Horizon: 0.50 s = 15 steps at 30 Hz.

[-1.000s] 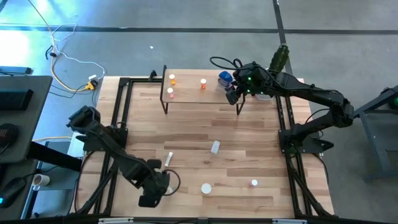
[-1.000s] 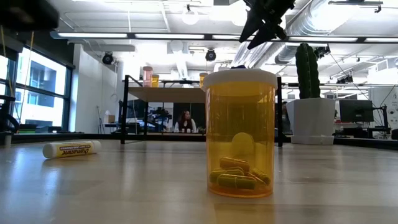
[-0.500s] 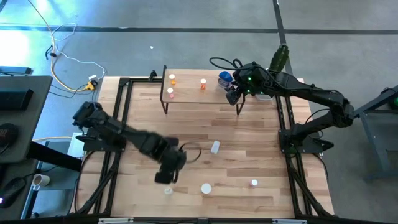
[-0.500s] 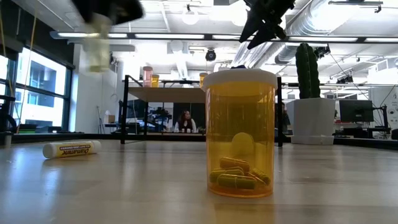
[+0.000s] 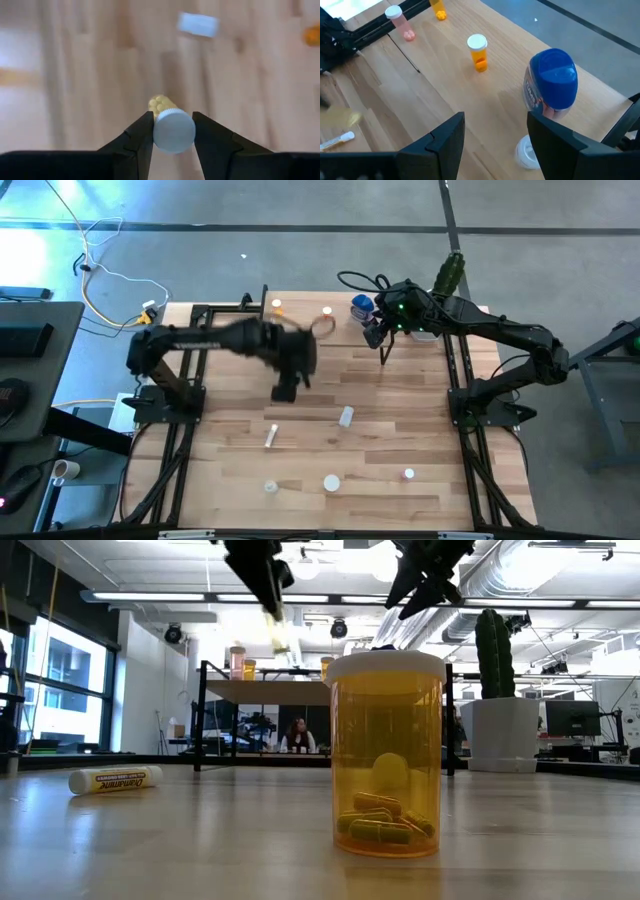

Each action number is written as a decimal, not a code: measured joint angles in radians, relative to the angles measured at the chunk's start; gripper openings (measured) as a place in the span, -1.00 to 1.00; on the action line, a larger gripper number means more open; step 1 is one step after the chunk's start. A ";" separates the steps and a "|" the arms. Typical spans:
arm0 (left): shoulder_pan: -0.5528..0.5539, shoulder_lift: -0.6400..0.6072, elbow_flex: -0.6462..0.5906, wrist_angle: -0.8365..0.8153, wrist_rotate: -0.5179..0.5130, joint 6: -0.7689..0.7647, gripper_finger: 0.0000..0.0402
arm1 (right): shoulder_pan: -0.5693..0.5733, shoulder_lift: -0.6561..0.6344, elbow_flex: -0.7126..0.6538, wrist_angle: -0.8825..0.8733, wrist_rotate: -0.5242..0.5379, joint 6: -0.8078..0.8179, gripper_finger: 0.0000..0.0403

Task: Pick and place medicine bottles onto shelf by color
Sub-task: Put the yellow pill bottle on the shelf

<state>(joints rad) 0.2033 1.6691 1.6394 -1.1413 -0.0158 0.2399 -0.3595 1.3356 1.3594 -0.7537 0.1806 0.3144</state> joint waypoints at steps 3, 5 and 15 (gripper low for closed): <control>0.106 0.000 0.055 -0.017 -0.004 0.089 -0.42 | 0.000 0.000 0.000 -0.004 0.000 0.001 0.02; 0.176 0.000 0.089 -0.016 -0.029 0.137 -0.42 | 0.000 0.000 0.000 -0.007 0.000 0.007 0.02; 0.473 0.000 0.251 0.061 -0.125 0.247 -0.42 | 0.000 0.000 0.000 -0.009 0.020 0.047 0.02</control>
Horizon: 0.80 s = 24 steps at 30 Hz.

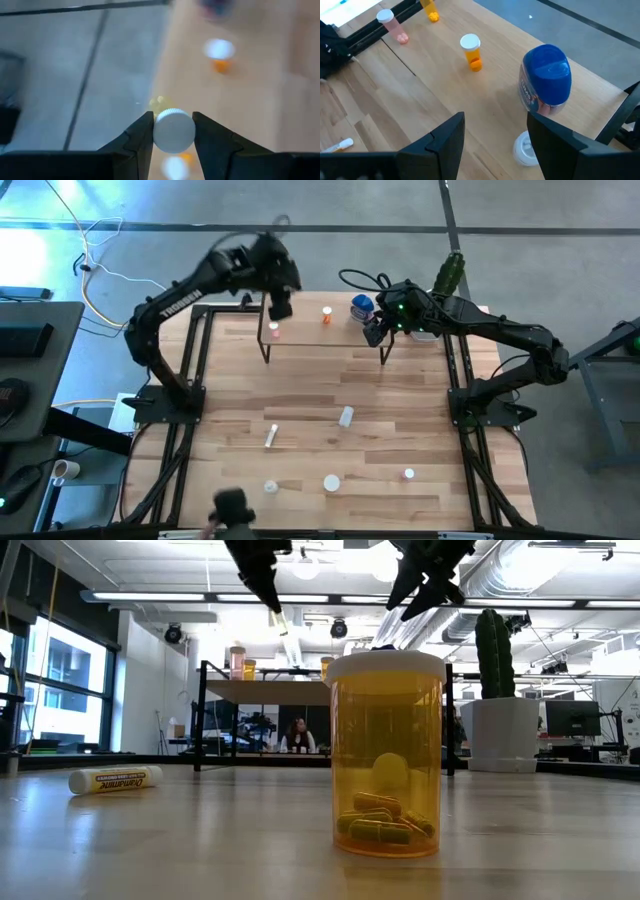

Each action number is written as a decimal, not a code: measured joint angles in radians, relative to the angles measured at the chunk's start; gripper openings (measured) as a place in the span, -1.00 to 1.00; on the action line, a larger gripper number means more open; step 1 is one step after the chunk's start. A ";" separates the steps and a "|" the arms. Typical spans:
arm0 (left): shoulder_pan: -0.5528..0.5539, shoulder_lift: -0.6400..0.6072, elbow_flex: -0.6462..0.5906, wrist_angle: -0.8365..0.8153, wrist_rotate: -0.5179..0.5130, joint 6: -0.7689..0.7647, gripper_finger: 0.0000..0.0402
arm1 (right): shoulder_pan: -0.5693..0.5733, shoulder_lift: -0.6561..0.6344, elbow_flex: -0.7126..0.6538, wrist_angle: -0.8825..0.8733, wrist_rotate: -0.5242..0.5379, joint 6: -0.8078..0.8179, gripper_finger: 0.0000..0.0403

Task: Pick and place medicine bottles onto shelf by color
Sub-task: Put the yellow pill bottle on the shelf

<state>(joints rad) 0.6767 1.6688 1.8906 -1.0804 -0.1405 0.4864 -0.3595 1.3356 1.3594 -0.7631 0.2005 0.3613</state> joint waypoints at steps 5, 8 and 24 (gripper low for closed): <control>0.110 0.004 0.028 0.075 0.015 -0.089 -0.42 | 0.000 0.000 0.000 0.000 0.000 0.002 0.02; 0.148 0.018 0.030 0.070 0.086 -0.148 -0.42 | 0.000 0.000 0.000 -0.001 0.000 0.013 0.02; 0.061 0.129 0.029 -0.095 0.187 -0.267 -0.42 | 0.000 0.000 0.000 -0.004 0.000 0.052 0.02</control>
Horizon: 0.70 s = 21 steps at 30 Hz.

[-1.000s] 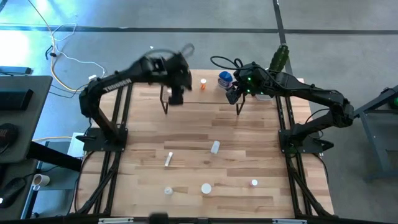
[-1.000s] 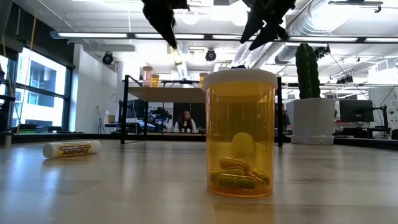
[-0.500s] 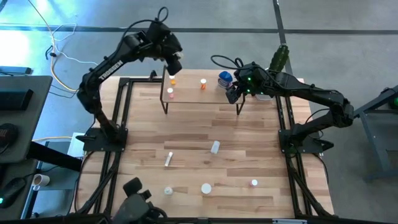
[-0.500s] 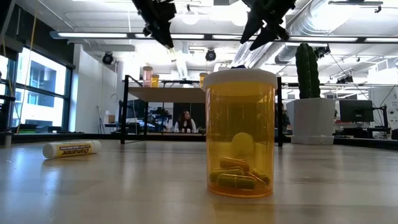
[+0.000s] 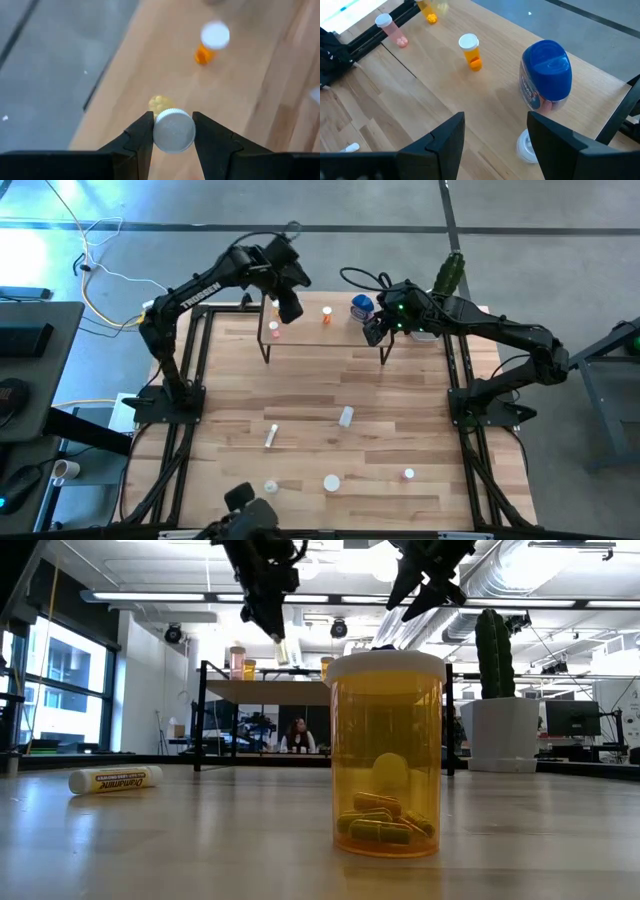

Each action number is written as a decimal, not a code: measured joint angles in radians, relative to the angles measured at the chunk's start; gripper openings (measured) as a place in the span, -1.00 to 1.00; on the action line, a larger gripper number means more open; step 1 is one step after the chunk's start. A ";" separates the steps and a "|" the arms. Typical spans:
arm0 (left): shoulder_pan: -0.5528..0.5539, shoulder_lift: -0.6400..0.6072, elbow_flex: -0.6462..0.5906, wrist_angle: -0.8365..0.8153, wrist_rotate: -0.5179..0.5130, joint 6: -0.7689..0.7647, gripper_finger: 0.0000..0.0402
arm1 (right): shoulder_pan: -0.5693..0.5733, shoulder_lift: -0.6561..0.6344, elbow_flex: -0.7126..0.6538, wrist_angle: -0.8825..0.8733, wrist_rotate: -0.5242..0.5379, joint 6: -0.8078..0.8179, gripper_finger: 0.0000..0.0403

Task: Pick and place medicine bottles onto shelf by color
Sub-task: Put the yellow pill bottle on the shelf

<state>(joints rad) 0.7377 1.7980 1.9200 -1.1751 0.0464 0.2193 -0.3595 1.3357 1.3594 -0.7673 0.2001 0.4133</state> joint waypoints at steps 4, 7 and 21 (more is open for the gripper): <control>-0.030 0.027 0.000 -0.032 -0.018 -0.012 -0.42 | 0.000 0.000 0.000 0.000 0.000 -0.007 0.02; -0.049 0.047 0.000 -0.049 -0.020 -0.033 -0.42 | 0.000 0.000 0.000 -0.002 0.000 -0.010 0.02; -0.073 0.092 0.000 -0.081 -0.025 -0.034 -0.42 | 0.000 0.000 0.000 -0.062 0.000 -0.010 0.02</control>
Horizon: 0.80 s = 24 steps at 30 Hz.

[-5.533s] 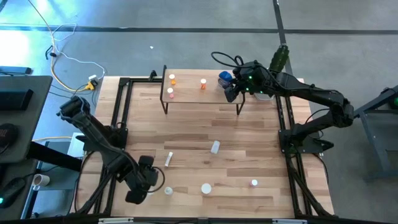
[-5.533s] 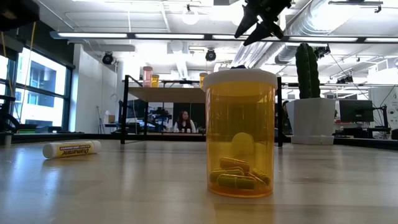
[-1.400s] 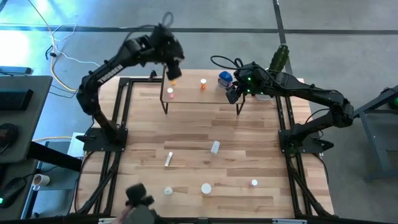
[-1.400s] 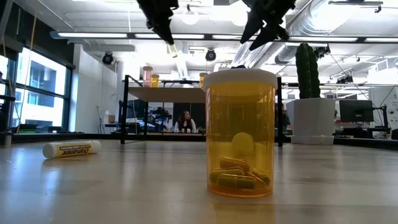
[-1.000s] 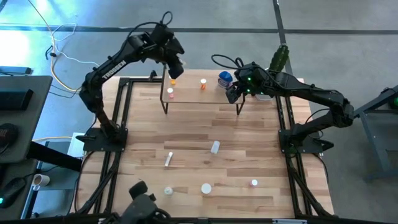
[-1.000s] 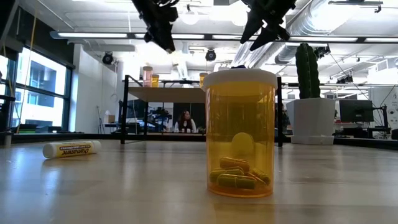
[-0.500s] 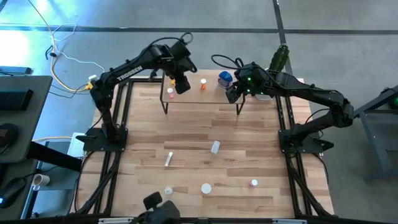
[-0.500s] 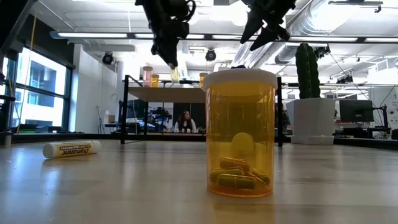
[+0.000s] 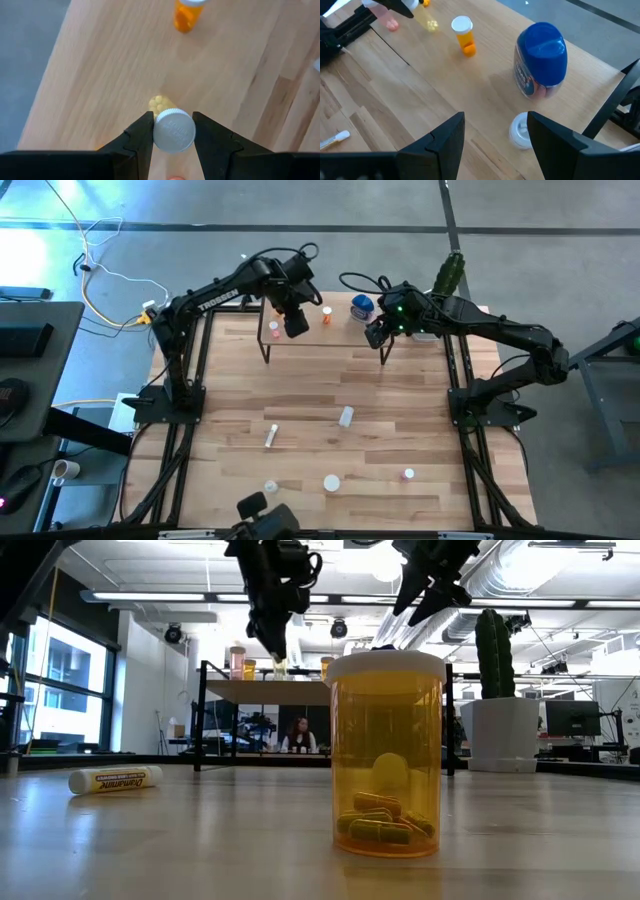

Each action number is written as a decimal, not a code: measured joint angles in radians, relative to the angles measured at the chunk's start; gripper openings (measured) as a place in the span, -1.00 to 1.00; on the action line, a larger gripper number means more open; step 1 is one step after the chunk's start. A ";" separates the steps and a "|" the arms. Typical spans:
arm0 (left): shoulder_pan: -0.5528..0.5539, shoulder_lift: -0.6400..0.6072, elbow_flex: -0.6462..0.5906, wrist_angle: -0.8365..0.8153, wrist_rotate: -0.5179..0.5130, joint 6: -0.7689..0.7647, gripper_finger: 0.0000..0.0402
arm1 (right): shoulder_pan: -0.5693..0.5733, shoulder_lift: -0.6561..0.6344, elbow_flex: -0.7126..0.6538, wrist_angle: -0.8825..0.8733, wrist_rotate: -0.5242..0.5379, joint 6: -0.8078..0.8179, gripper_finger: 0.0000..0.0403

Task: Pick and place medicine bottles onto shelf by color
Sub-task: Put the yellow pill bottle on the shelf

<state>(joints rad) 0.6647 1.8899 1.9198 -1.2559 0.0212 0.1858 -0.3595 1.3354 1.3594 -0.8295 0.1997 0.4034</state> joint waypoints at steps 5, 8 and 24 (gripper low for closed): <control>0.002 0.000 -0.008 -0.024 0.023 0.001 -0.42 | 0.000 0.000 0.000 0.000 0.000 0.005 0.02; 0.003 -0.002 -0.008 -0.049 0.035 0.012 -0.42 | 0.000 0.000 0.000 0.000 0.000 0.007 0.02; 0.004 0.000 -0.010 -0.010 0.035 0.034 -0.31 | 0.000 0.000 0.000 0.002 0.000 0.008 0.02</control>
<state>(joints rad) 0.6689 1.8896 1.9099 -1.2654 0.0563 0.2203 -0.3594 1.3354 1.3594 -0.8276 0.1997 0.4115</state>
